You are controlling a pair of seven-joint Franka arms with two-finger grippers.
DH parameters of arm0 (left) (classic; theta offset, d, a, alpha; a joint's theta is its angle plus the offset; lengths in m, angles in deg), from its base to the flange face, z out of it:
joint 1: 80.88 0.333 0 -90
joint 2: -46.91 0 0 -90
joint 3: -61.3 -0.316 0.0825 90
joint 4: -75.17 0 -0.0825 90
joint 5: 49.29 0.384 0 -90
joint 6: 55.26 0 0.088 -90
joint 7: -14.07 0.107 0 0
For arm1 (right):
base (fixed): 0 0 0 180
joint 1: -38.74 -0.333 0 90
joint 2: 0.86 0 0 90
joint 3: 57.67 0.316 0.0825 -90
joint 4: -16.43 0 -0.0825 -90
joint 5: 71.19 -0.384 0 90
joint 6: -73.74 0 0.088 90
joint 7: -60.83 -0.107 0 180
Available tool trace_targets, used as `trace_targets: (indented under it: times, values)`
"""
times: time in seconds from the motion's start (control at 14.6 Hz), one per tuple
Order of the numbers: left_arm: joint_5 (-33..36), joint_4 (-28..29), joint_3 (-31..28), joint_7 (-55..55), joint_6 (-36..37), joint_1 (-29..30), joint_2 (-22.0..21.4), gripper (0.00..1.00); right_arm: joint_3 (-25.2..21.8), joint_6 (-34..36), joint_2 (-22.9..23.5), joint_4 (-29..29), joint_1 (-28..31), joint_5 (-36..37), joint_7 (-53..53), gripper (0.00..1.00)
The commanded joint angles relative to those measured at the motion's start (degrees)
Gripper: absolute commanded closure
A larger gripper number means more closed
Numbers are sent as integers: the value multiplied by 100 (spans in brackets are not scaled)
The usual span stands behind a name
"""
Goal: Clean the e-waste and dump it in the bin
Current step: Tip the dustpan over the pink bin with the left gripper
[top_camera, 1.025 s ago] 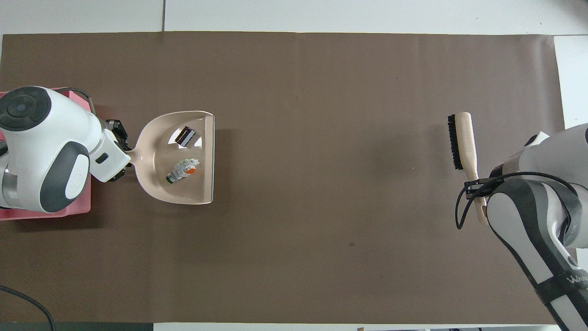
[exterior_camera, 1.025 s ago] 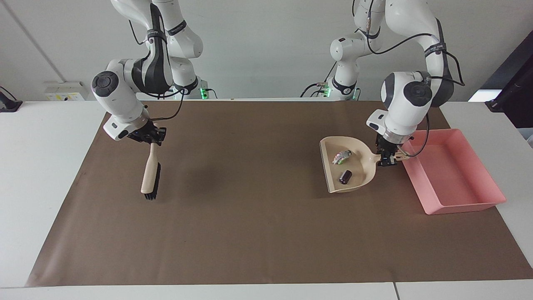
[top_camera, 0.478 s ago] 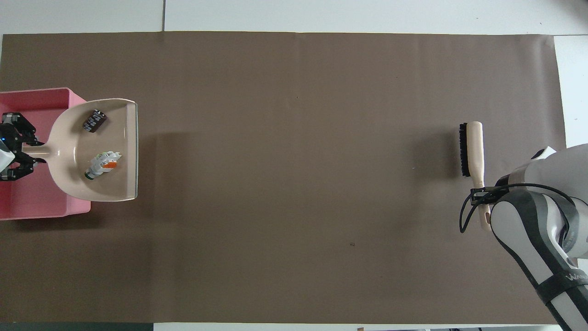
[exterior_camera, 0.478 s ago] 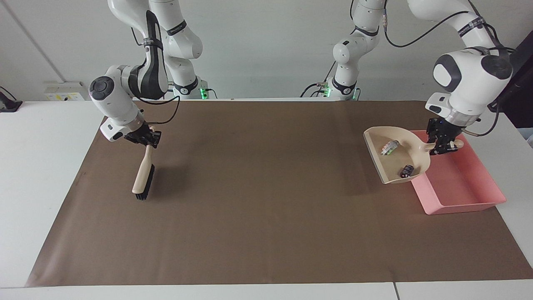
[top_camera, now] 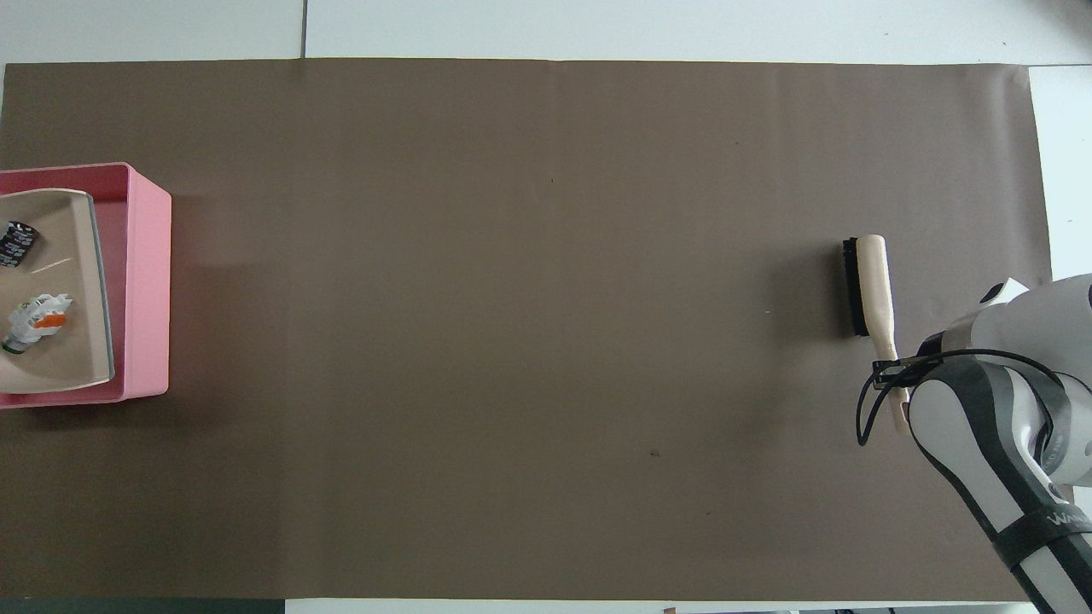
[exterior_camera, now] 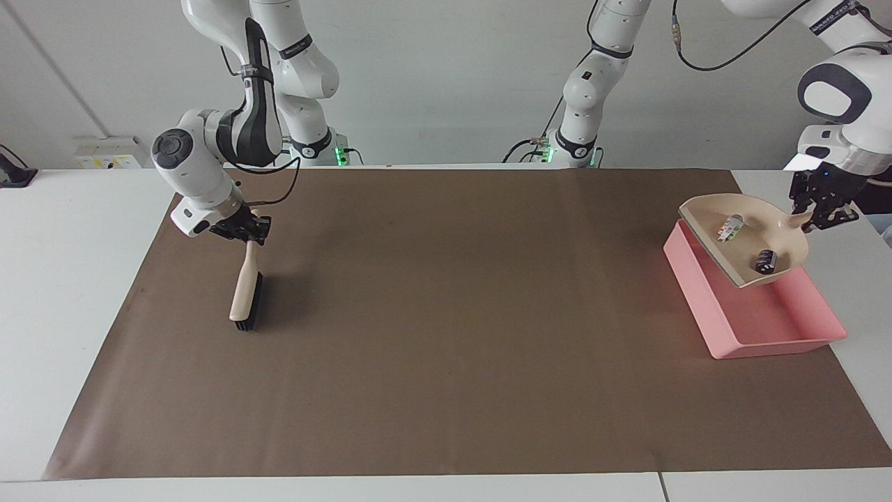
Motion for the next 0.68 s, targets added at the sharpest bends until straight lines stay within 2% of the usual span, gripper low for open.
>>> trace_targets:
  times: [0.0,0.21,0.27,0.41,0.48,0.55,0.62]
  values:
    - [836,-127,-93,60,-327,7,98,99,91,-83,-169,156,128,45,148,95]
    - [1638,-118,-102,-177,-547,16,204,99,91,-66,-178,173,128,45,157,82]
    - [1971,-109,-102,-456,-557,-10,213,100,91,-66,-178,182,120,45,157,76]
    - [2744,-74,-93,-1098,-530,-116,213,100,91,-66,-187,217,119,45,166,69]
    - [3131,-56,-93,-1292,-530,-255,213,100,91,-66,-187,234,119,45,175,58]
    - [3422,-39,-93,-1476,-504,-300,222,100,91,-66,-187,235,119,45,175,40]
    - [3747,-13,-93,-1565,-495,-362,222,100,91,-66,-187,235,119,45,175,29]
